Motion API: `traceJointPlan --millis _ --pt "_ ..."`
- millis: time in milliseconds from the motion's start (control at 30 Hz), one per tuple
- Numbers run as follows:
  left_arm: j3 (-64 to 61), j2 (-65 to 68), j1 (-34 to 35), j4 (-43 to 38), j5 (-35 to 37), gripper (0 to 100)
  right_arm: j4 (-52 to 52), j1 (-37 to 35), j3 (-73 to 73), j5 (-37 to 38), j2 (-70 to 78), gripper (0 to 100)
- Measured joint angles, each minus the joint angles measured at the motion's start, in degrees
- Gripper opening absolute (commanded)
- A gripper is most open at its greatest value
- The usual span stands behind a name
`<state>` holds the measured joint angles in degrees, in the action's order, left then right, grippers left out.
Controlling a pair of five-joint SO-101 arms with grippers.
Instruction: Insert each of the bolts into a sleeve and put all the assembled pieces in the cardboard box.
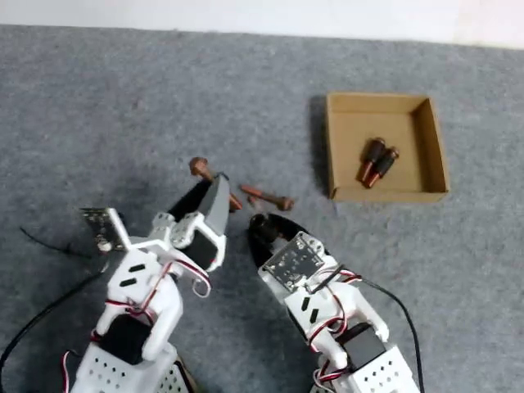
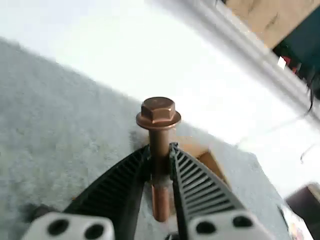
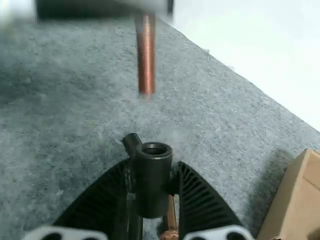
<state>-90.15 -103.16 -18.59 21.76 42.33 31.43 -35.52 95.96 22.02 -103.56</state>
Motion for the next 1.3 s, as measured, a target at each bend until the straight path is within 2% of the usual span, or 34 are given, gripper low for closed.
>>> traceJointPlan --millis 200,400,767,1033,1300 --pt "-3.7 0.0 -1.5 -5.7 0.0 0 0.0 -3.5 0.0 0.4 -0.1 0.4" --pt "-5.1 0.0 -1.5 -6.2 0.0 0 0.0 -3.5 0.0 0.4 -0.1 0.4" --pt "-5.1 0.0 -1.4 1.8 0.0 0 0.0 -2.2 0.0 0.4 -0.1 0.4" --pt "-1.9 0.0 -2.0 2.1 4.0 0 0.0 -2.2 0.0 0.4 -0.1 0.4" --pt "-1.5 0.0 -3.1 2.2 4.7 0 0.0 -2.2 0.0 0.4 -0.1 0.4"
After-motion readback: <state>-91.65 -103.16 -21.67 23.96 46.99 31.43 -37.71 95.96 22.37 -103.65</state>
